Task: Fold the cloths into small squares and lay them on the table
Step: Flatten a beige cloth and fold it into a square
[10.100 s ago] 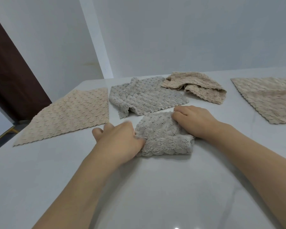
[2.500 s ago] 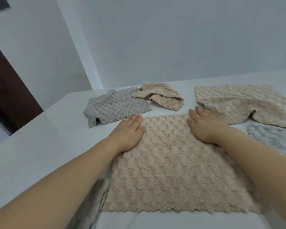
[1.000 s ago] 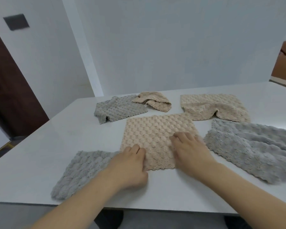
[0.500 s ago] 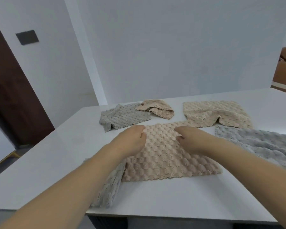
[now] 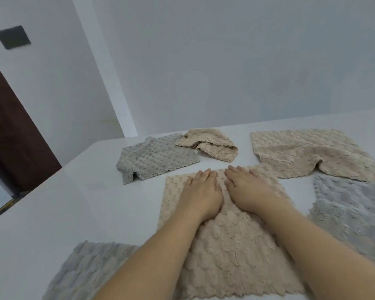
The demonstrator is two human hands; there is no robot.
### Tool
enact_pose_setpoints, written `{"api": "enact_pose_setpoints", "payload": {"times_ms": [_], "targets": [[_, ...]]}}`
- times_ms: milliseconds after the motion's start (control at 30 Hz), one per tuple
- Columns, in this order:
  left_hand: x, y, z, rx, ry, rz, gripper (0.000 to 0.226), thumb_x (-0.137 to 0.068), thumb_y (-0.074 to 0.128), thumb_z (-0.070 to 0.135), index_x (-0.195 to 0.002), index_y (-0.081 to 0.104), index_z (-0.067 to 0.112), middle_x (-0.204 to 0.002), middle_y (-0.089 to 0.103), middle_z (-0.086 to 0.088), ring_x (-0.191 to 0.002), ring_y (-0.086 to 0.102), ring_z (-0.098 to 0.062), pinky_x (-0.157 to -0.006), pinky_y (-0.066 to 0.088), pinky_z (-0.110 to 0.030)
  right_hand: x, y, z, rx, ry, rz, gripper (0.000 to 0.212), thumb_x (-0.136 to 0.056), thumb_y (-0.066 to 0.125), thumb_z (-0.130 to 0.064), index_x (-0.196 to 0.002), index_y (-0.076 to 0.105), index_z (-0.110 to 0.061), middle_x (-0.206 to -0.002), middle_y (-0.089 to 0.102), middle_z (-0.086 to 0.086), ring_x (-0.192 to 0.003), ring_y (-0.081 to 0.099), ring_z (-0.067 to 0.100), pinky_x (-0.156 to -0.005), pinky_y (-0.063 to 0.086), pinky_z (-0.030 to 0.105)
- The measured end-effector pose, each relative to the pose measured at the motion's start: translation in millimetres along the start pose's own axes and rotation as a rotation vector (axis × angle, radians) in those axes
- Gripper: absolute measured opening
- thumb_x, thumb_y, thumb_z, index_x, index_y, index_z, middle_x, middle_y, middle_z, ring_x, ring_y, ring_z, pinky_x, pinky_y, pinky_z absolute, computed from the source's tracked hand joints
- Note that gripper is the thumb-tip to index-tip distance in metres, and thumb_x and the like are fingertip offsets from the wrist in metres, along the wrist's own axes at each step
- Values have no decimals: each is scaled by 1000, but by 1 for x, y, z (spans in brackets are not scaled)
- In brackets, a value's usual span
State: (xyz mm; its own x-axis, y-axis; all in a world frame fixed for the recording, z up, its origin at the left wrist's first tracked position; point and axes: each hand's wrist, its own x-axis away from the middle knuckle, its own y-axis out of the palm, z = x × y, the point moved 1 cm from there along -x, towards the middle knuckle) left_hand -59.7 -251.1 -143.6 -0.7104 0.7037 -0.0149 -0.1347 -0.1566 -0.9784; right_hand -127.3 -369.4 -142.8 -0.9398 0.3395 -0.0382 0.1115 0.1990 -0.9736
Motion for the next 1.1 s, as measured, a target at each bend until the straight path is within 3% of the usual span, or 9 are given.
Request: {"api": "enact_pose_setpoints", "payload": {"times_ms": [133,300,433,500,567,667,800,1000,1100], "targets": [[3,-5,-16,-21,3,-27,56,-104,15,39,-157,7,22,-164,0,6,-150,-4,-11,-122,-2,-36,0,-2,8,37,-8,-20,55,-104,13,-38,-155,11,-18,-162,4,-4,-149,3,13,-120,0,37],[18,-14,-52,-30,-117,-41,57,-104,14,41,-157,4,21,-164,-4,5,-150,-5,-12,-121,-4,-35,13,-12,40,52,53,-43,55,-104,11,-38,-155,10,-17,-163,3,-2,-149,0,14,-120,-1,37],[18,-25,-45,-73,-213,-100,59,-103,15,36,-157,2,16,-165,-6,-1,-150,-7,-19,-121,-8,-41,19,-24,44,112,125,-92,56,-104,14,-36,-154,10,-11,-163,4,4,-149,2,19,-121,1,42],[20,-31,-28,-54,-243,-69,60,-101,21,30,-156,6,10,-164,-2,-6,-151,-4,-23,-121,-6,-44,28,-32,31,109,110,-41,55,-104,16,-32,-153,12,-8,-162,7,7,-149,5,22,-121,4,43],[35,-27,-6,12,-165,-12,59,-101,23,28,-155,10,8,-164,3,-8,-151,0,-24,-122,-2,-44,45,-33,12,32,41,7,55,-105,16,-32,-154,12,-9,-162,7,7,-149,4,21,-121,4,41],[70,-6,9,-14,-25,12,57,-104,17,37,-156,9,15,-164,4,0,-150,2,-16,-122,1,-41,76,-16,-4,-33,-50,-49,56,-104,13,-37,-155,7,-14,-162,2,1,-149,0,15,-121,0,34],[75,-6,-6,-34,-76,-29,58,-104,11,43,-157,3,19,-164,-3,4,-150,-5,-13,-122,-3,-36,85,-11,14,36,-10,-83,58,-103,8,-41,-155,3,-16,-162,-3,-3,-149,-5,13,-121,-4,34],[89,-17,-7,17,-234,-23,59,-103,15,36,-156,7,10,-164,0,-6,-151,-2,-21,-122,-3,-40,95,-30,8,114,133,-61,56,-104,15,-29,-154,4,-7,-162,-3,8,-149,-4,22,-121,-2,40],[111,-17,20,46,-94,19,58,-104,17,35,-156,11,9,-164,4,-6,-151,0,-19,-122,-1,-41,113,-28,-22,15,17,14,55,-104,15,-28,-154,5,-8,-162,-2,7,-149,-3,21,-121,-1,39]]}}
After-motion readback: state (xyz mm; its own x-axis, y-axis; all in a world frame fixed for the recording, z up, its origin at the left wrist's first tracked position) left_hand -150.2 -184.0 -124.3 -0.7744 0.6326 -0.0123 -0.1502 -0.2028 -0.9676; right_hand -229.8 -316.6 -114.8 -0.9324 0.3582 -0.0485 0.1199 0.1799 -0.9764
